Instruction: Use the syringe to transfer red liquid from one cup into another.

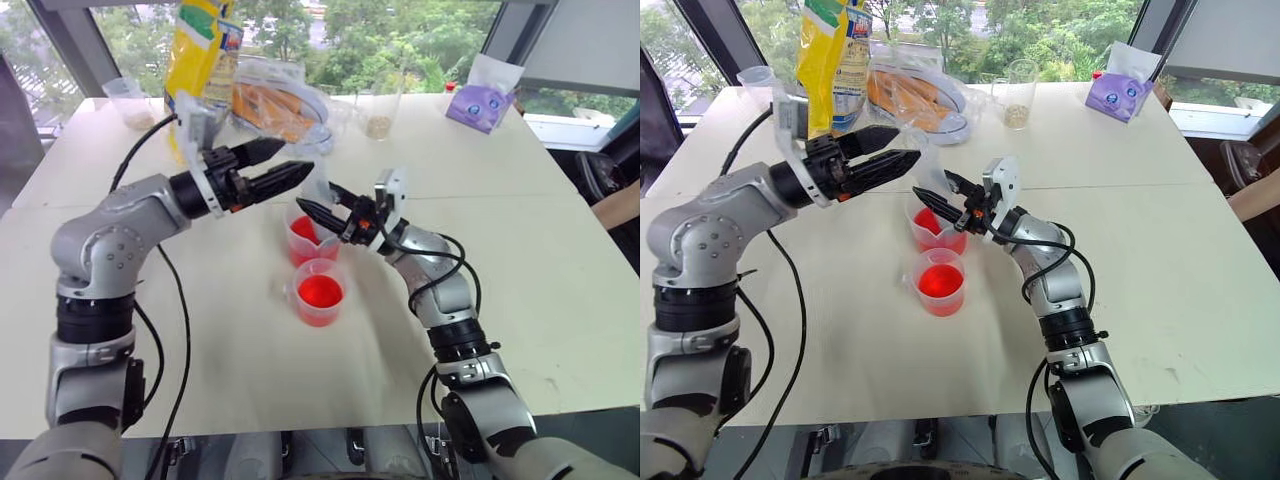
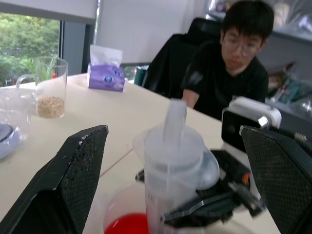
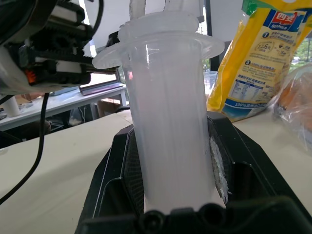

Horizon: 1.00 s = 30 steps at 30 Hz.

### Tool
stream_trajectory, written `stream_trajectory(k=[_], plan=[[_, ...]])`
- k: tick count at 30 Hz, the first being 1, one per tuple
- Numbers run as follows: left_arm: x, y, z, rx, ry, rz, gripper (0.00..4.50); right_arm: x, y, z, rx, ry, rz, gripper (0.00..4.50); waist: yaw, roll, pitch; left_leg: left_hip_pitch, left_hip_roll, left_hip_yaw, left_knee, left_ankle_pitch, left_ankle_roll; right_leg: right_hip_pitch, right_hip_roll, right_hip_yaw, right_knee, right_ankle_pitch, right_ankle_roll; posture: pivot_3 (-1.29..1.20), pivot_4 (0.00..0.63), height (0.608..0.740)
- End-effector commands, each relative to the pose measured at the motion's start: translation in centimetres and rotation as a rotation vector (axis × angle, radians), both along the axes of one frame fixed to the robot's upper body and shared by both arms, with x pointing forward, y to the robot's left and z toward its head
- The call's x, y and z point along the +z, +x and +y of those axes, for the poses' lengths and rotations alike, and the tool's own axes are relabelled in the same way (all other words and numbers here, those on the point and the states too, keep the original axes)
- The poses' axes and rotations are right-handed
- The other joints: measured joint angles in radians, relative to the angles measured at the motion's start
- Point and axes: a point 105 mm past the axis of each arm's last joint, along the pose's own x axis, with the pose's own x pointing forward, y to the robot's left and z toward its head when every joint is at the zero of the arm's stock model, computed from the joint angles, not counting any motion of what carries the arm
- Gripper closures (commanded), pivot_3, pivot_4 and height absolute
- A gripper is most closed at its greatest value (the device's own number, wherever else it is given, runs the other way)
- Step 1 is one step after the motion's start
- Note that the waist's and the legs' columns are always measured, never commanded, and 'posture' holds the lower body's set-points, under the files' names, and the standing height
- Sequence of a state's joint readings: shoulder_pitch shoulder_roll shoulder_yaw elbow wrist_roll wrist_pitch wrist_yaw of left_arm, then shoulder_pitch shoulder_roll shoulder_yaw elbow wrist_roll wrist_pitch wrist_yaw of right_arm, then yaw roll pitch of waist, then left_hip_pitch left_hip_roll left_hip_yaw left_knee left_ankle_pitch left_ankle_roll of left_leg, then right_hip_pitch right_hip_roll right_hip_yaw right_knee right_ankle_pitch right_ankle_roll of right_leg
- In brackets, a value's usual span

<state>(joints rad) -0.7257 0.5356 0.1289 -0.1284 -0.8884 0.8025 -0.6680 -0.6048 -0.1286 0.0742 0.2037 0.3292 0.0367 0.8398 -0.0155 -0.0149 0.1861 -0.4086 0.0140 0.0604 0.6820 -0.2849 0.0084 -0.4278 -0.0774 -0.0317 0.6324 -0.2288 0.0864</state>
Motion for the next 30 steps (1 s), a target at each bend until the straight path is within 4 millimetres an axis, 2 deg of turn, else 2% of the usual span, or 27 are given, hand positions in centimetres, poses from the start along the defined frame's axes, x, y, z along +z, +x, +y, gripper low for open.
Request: stream_trajectory(k=[1, 4, 11, 17, 30], plan=[[0.9, 0.0, -0.6, -0.014, -0.005, -0.036, 0.0, 0.1, -0.3, 0.5, 0.017, -0.006, -0.013, 3.06, -0.001, 0.0, 0.0, 0.0, 0.0, 0.0, 0.0, 0.0, 0.0, 0.0, 0.0, 0.0, 0.0, 0.0, 0.0, 0.0, 0.15, 0.74], [0.7, 0.2, -0.8, -0.013, -0.01, -0.03, 0.95, 0.2, -0.3, 0.5, 0.018, -0.006, -0.014, 3.06, -0.001, 0.0, 0.0, 0.0, 0.0, 0.0, 0.0, 0.0, 0.0, 0.0, 0.0, 0.0, 0.0, 0.0, 0.0, 0.0, 0.15, 0.74], [0.3, 0.2, -1.0, -0.026, -0.005, -0.019, 4.49, 0.2, -0.2, 0.5, 0.021, -0.01, -0.013, 3.06, 0.0, 0.0, 0.0, 0.0, 0.0, 0.0, 0.0, 0.0, 0.0, 0.0, 0.0, 0.0, 0.0, 0.0, 0.0, 0.0, 0.15, 0.74], [0.8, 0.2, -0.9, -0.017, 0.002, -0.05, 4.49, -0.1, -0.2, 0.6, 0.034, -0.027, 0.0, 3.06, 0.0, 0.0, 0.0, 0.0, 0.0, 0.0, 0.0, 0.0, 0.0, 0.0, 0.0, 0.0, 0.0, 0.0, 0.0, 0.0, 0.15, 0.74], [4.4, 0.6, 0.5, 0.035, -0.015, -0.162, 4.49, -1.2, -0.7, 0.8, 0.079, -0.078, 0.042, 3.06, 0.0, 0.0, 0.0, 0.0, 0.0, 0.0, 0.0, 0.0, 0.0, 0.0, 0.0, 0.0, 0.0, 0.0, 0.0, 0.0, 0.15, 0.74]])
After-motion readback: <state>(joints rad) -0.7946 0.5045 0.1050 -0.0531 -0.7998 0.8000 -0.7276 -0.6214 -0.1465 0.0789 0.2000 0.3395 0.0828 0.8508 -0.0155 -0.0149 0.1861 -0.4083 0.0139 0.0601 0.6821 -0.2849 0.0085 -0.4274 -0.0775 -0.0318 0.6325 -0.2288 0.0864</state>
